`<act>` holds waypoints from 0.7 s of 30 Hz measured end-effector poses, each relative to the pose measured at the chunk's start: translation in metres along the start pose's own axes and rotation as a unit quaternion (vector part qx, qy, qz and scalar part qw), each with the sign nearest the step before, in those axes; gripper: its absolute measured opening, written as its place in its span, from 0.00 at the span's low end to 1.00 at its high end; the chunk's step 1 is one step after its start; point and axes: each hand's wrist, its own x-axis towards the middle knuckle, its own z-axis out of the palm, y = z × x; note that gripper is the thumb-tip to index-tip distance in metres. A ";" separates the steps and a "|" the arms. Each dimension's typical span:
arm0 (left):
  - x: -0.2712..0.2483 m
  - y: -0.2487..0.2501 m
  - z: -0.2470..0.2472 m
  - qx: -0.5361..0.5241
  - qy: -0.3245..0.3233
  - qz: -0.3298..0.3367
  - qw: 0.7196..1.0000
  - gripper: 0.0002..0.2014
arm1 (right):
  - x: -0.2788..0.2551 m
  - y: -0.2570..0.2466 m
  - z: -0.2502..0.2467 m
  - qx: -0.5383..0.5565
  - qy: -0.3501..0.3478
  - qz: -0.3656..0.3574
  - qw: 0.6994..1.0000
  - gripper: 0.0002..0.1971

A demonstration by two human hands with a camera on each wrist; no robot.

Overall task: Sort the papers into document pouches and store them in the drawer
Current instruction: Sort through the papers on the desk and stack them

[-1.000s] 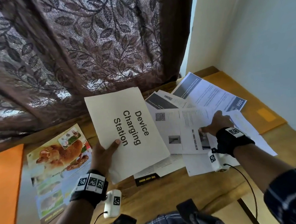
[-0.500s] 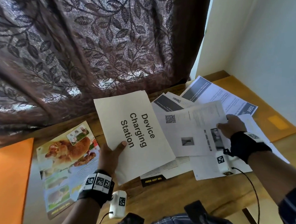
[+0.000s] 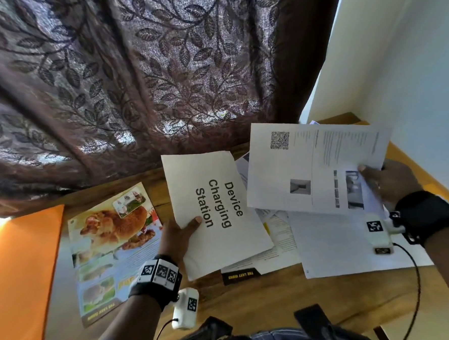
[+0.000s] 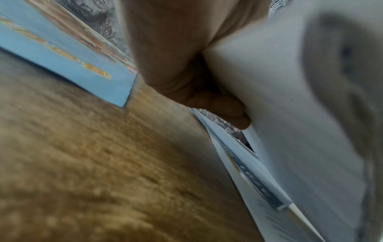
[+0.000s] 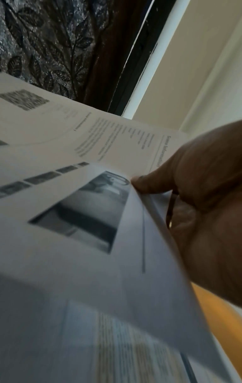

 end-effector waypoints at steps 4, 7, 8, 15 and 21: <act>0.000 -0.001 0.000 0.015 -0.022 -0.009 1.000 0.12 | -0.003 -0.012 0.007 0.027 -0.036 -0.029 0.999 0.07; -0.003 0.001 0.001 0.017 -0.031 -0.002 0.999 0.12 | 0.001 -0.028 0.015 0.071 -0.072 -0.036 0.994 0.06; -0.004 0.002 0.001 0.019 -0.033 -0.003 0.999 0.12 | 0.004 -0.034 0.020 0.036 -0.093 -0.046 0.994 0.05; -0.009 0.010 0.007 0.022 -0.077 0.005 0.997 0.21 | 0.013 -0.075 0.083 -0.249 -0.261 -0.176 0.916 0.13; -0.015 0.007 0.014 0.037 -0.093 0.000 0.995 0.32 | 0.008 -0.114 0.144 -0.284 -0.289 -0.223 0.887 0.15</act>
